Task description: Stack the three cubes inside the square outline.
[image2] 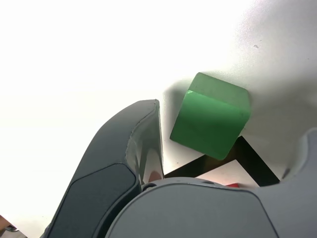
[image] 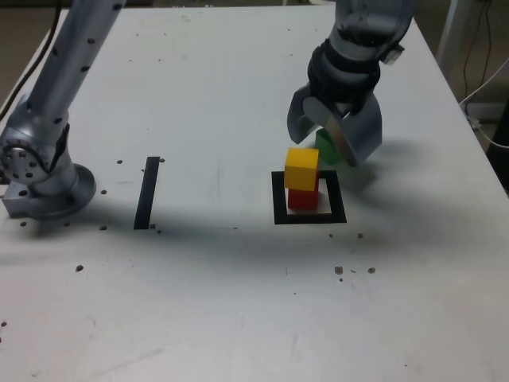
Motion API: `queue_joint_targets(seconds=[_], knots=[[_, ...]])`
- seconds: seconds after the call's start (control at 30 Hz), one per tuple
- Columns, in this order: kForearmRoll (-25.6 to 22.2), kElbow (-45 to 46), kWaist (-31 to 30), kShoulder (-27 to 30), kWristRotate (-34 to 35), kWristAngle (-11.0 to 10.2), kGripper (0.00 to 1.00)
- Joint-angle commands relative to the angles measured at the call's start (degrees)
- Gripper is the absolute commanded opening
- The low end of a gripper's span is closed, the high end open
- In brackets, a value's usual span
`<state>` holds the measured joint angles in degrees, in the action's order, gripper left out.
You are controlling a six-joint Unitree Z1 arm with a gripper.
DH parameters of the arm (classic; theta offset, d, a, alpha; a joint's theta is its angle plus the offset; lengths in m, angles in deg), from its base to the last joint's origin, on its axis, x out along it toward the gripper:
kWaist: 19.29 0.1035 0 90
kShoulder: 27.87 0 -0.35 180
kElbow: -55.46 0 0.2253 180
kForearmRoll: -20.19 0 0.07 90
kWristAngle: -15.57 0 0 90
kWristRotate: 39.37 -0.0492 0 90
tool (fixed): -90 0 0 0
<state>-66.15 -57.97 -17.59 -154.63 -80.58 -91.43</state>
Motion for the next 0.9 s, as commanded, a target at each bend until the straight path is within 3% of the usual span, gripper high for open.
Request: queue_joint_targets(seconds=[0.0, 0.3, 0.87], knots=[[0.54, 0.11, 0.06, -0.38, -0.21, -0.17, 0.84], [5.32, 1.32, 0.07, -0.32, -0.48, -0.35, 0.5], [7.85, 2.44, 0.32, 0.54, 1.0, 0.11, 0.16]])
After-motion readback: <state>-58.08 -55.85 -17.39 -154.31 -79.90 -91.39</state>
